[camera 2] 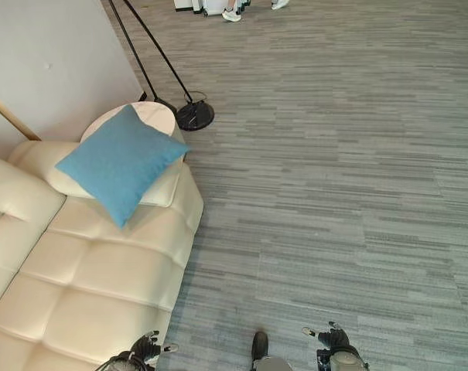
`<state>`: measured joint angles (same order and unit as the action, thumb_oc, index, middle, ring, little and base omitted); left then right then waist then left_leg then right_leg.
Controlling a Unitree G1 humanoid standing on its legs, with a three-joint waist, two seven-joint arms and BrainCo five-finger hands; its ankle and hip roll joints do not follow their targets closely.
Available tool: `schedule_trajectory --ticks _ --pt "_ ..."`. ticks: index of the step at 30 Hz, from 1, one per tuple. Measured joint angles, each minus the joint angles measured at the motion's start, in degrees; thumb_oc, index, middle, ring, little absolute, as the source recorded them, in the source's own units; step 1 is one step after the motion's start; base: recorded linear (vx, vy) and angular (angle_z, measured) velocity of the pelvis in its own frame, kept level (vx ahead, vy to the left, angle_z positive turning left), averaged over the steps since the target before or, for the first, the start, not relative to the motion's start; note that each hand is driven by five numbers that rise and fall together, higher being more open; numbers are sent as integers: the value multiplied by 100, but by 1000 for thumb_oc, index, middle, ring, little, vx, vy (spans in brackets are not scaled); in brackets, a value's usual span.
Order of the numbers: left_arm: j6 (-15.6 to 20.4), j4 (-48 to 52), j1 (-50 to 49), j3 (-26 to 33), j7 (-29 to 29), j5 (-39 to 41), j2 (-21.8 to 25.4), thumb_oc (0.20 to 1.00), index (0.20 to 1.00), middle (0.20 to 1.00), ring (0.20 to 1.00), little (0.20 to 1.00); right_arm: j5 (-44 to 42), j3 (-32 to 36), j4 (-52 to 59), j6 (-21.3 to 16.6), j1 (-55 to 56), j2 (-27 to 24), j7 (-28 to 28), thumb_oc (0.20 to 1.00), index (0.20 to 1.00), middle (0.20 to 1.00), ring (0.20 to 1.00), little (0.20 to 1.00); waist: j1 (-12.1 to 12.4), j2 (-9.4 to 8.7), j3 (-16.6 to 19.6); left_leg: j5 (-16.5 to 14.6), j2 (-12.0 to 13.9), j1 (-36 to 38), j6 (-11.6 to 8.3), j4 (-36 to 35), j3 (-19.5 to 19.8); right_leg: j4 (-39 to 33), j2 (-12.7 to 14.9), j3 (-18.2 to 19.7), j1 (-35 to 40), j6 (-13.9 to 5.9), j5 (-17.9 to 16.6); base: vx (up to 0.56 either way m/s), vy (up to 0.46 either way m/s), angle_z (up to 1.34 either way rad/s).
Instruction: Pick up all the scattered cushions and arrange them neatly on the sofa.
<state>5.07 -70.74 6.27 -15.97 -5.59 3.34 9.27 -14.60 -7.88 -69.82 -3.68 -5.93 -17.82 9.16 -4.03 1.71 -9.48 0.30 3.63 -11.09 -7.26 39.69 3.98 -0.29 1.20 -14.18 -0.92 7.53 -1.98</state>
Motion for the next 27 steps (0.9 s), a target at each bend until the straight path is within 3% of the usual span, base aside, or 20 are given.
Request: schedule_trajectory --ticks 2,3,5,6,7,10,11,13,14,16,17,18,19,21,22,23,24,25,26,27 --pt "-12 28 50 34 14 0 58 1000 1000 1000 1000 1000 1 -67 -50 -2 -60 1 -3 1000 1000 1000 1000 1000 44 -52 -12 -83 -175 -525 59 -928 -19 -185 -86 91 213 -17 91 374 -104 -32" --pt "3 -17 47 25 21 0 67 1000 1000 1000 1000 1000 2 -60 -115 33 -29 -3 1 1000 1000 1000 1000 1000 75 -78 -34 -88 -312 -510 107 -1928 -10 -450 -117 190 465 -109 159 393 -75 -24" --pt "20 -27 98 27 54 1 64 1000 1000 1000 1000 1000 4 -96 -301 30 -125 -29 5 1000 1000 1000 1000 1000 269 -25 -91 247 -611 -599 165 -3826 2 -454 -187 349 654 -253 271 355 -46 -51" --pt "17 -24 41 33 62 0 72 1000 1000 1000 1000 1000 9 -186 -395 36 -115 -43 5 1000 1000 1000 1000 1000 346 122 -121 553 -609 -696 130 -4427 7 -459 -396 449 858 -350 402 367 -21 -74" --pt "20 -39 -35 56 68 15 74 1000 1000 1000 1000 1000 28 -254 -399 28 -116 -12 13 1000 1000 1000 1000 1000 473 206 -170 680 -608 -856 155 -4455 -20 -478 -525 516 1050 -197 460 375 -2 -58" --pt "29 -144 -132 99 62 12 127 1000 1000 1000 1000 1000 110 -265 -408 41 -33 66 15 1000 1000 1000 1000 1000 634 124 -246 725 -571 -1113 192 -4423 -551 -446 -575 777 1478 -176 802 364 76 -41" --pt "8 -154 -178 106 65 10 178 1000 1000 1000 1000 1000 117 -267 -403 33 -37 72 22 1000 1000 1000 1000 1000 654 51 -267 689 -552 -1044 365 -4150 -955 -445 -491 824 1657 -346 927 401 125 -62" --pt "-47 -193 -371 270 63 -1 203 1000 1000 1000 1000 1000 131 -284 -419 41 84 72 16 1000 1000 1000 1000 1000 633 12 -189 503 -542 -411 1085 -3907 -1574 -442 -388 878 2183 -742 1173 437 142 -22" --pt "-65 -300 -389 263 62 -3 273 1000 1000 1000 1000 1000 186 -272 -436 65 232 163 2 1000 1000 1000 1000 1000 566 -228 -57 722 -758 -237 1297 -3856 -1629 -168 -184 762 2288 -915 1276 417 157 20" --pt "-62 -321 -398 270 64 -4 435 1000 1000 1000 1000 1000 231 -273 -523 74 229 349 -13 1000 1000 1000 1000 1000 599 -457 217 710 -901 -60 1406 -3809 -1598 622 -6 670 2077 -972 1303 305 183 30" --pt "-78 -369 -363 253 67 -5 543 1000 1000 1000 1000 1000 255 -266 -541 42 273 508 -47 1000 1000 1000 1000 1000 633 -609 349 603 -1099 161 1674 -3867 -1459 1450 241 494 1777 -1283 1662 215 191 33" --pt "-80 -368 -273 251 66 -5 531 1000 1000 1000 1000 1000 292 -266 -482 26 253 515 -77 1000 1000 1000 1000 1000 637 -605 363 514 -1129 329 1791 -3937 -1376 2015 284 455 1466 -1454 1754 212 220 34" --pt "-76 -338 -182 245 69 -5 511 1000 1000 1000 1000 1000 340 -258 -352 38 219 502 -100 1000 1000 1000 1000 1000 669 -466 290 608 -1137 436 1657 -3987 -1306 3242 442 425 816 -1566 1775 187 132 34" --pt "-68 -286 -96 250 65 -4 470 1000 1000 1000 1000 1000 340 -253 -273 47 208 484 -130 1000 1000 1000 1000 1000 665 -355 314 418 -1244 643 1555 -4013 -997 4221 573 538 35 -1785 1708 228 135 48" --pt "-92 -263 -23 253 61 -5 441 1000 1000 1000 1000 1000 341 -208 -272 46 204 463 -131 1000 1000 1000 1000 1000 657 -247 232 298 -1329 827 1674 -4006 -786 5127 677 604 -384 -1964 1470 131 57 96" --pt "-83 -242 -65 206 62 -4 400 1000 1000 1000 1000 1000 341 -210 -218 59 309 441 -133 1000 1000 1000 1000 1000 580 -110 224 188 -1404 1002 1661 -3990 -551 5554 783 650 -678 -1824 1445 200 51 97" --pt "-67 -173 -82 204 55 -1 345 1000 1000 1000 1000 1000 342 -178 -197 43 405 412 -131 1000 1000 1000 1000 1000 597 -39 205 178 -1406 1126 1750 -3927 -570 5586 825 736 -911 -1730 1468 206 -61 86" --pt "-69 -150 -169 183 67 -2 360 1000 1000 1000 1000 1000 327 -218 -195 43 398 429 -125 1000 1000 1000 1000 1000 601 53 189 102 -1425 1241 1672 -3924 -438 5507 853 812 -1176 -1596 1543 266 -91 53" --pt "-97 -210 -224 117 58 -2 371 1000 1000 1000 1000 1000 338 -155 -166 11 399 388 -132 1000 1000 1000 1000 1000 579 77 203 38 -1417 1286 1571 -3935 -351 5254 887 796 -1398 -1605 1545 251 -123 52" --pt "-126 -251 -218 20 59 -2 358 1000 1000 1000 1000 1000 333 -154 -171 28 393 312 -131 1000 1000 1000 1000 1000 558 164 174 -9 -1393 1327 1509 -3926 -34 4446 817 641 -1489 -1368 1582 194 -124 95"
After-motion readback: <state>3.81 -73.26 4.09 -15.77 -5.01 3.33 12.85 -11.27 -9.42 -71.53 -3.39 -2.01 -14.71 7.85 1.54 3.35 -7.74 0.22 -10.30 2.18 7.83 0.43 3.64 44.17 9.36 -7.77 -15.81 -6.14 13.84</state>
